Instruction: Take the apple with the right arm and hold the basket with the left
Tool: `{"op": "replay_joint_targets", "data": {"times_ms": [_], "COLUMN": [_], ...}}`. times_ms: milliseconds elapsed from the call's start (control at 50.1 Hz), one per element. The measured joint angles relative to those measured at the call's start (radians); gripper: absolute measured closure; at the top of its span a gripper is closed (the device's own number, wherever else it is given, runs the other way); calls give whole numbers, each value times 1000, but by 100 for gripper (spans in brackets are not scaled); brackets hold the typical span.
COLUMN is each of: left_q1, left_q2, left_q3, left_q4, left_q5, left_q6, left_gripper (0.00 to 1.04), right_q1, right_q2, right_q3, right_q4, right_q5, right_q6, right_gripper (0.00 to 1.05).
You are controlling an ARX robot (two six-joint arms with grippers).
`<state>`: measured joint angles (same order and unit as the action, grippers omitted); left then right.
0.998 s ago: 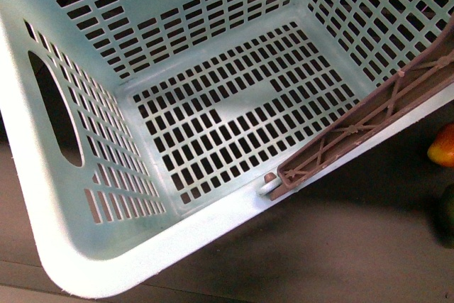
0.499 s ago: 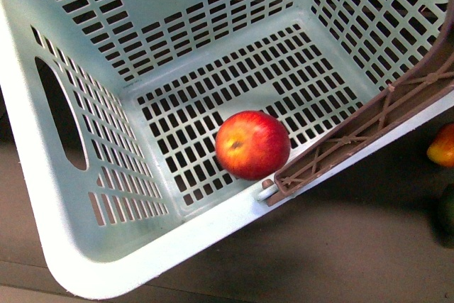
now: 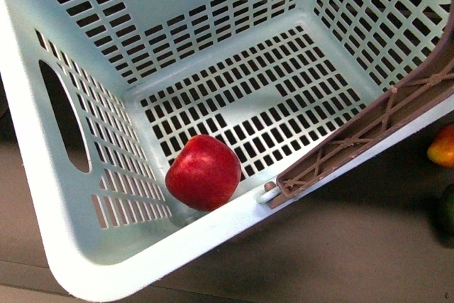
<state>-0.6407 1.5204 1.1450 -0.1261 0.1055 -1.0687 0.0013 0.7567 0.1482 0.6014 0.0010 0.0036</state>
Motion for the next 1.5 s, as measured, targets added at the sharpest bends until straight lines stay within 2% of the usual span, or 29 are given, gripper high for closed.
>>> {"op": "replay_joint_targets", "data": {"times_ms": [639, 779, 1038, 1497], "left_q1": [-1, -1, -1, -1], "left_q2": [0, 0, 0, 0], "left_q3": [0, 0, 0, 0], "left_q4": [0, 0, 0, 0], "left_q5": [2, 2, -1, 0], "left_q6": [-2, -2, -1, -1], "left_gripper": [87, 87, 87, 87], "right_q1": [0, 0, 0, 0], "right_q2": [-277, -304, -430, -550], "right_q3": [-109, -131, -131, -131], "right_q4": [-169, -153, -275, -394], "right_q5": [0, 2, 0, 0], "right_q6": [0, 0, 0, 0], "right_gripper": [103, 103, 103, 103]}}
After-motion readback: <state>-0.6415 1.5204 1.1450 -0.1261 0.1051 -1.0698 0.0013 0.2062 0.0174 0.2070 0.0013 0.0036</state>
